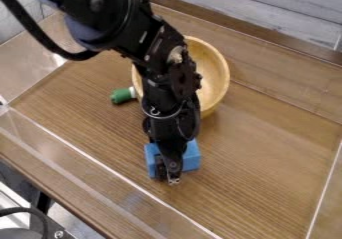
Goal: Put the blue block in the brown bowl
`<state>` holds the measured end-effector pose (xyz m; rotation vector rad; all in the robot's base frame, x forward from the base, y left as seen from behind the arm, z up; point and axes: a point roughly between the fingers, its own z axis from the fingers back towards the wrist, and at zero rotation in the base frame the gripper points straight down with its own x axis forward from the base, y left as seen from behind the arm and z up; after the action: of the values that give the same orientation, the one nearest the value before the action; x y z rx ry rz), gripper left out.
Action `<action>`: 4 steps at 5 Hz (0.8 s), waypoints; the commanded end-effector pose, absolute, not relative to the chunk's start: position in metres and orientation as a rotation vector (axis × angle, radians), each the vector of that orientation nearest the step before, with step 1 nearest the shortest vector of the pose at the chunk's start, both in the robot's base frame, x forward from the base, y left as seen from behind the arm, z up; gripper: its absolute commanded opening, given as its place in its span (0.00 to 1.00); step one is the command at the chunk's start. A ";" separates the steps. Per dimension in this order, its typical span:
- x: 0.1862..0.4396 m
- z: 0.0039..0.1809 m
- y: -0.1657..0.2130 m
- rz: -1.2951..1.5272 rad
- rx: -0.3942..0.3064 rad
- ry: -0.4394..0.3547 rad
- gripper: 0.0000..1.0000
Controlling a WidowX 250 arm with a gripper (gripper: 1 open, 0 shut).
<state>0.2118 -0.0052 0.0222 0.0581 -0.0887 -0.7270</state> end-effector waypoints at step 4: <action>0.226 0.034 0.000 -0.721 0.067 -0.139 0.00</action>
<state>0.2109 -0.0010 0.0223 0.0474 -0.0831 -0.7297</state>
